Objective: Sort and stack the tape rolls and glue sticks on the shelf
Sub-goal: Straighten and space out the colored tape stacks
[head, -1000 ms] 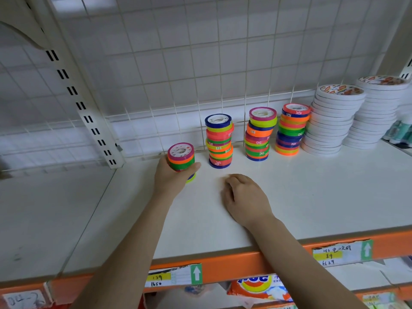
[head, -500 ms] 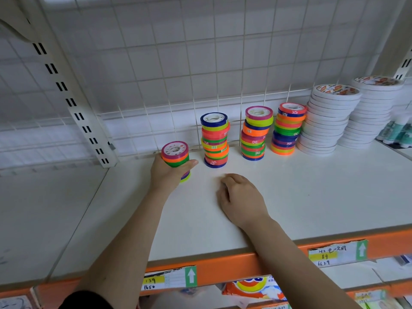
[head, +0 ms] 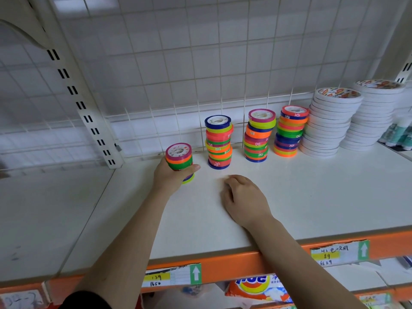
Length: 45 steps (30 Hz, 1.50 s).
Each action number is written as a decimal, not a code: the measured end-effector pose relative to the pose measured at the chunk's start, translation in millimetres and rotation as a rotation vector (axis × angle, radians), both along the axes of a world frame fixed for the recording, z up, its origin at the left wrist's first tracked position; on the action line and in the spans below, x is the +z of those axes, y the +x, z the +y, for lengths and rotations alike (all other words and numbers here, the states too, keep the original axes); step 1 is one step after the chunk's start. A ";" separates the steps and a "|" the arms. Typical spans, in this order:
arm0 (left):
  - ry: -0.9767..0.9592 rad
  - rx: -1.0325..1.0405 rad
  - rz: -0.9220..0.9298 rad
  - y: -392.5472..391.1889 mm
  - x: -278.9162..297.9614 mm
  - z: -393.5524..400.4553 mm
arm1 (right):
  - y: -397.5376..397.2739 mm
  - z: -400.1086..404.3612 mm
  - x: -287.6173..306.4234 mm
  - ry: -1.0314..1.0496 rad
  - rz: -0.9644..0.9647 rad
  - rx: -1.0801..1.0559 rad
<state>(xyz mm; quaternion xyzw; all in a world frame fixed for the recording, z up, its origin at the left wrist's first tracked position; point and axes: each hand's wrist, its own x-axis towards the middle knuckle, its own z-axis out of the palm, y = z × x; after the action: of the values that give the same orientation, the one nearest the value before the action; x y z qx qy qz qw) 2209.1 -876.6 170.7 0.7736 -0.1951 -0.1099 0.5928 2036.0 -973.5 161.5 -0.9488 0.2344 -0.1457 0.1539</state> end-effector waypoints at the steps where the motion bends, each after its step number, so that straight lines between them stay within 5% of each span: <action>1: -0.001 -0.010 0.012 0.7 0.7 0.2 | 0.1 -0.2 -0.1 -0.001 0.001 0.001; 32: 0.109 0.116 -0.092 -1.3 -11.4 -1.1 | 1.2 -1.7 -2.6 -0.002 -0.007 0.001; 45: 0.033 0.045 0.044 -0.6 -5.4 6.7 | 1.4 -0.8 -2.0 -0.002 -0.001 -0.007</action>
<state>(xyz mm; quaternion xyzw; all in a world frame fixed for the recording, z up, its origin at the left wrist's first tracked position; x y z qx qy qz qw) 2208.5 -869.9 165.2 0.7848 -0.1626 -0.1166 0.5866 2037.4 -974.3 159.5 -0.9480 0.2372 -0.1471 0.1527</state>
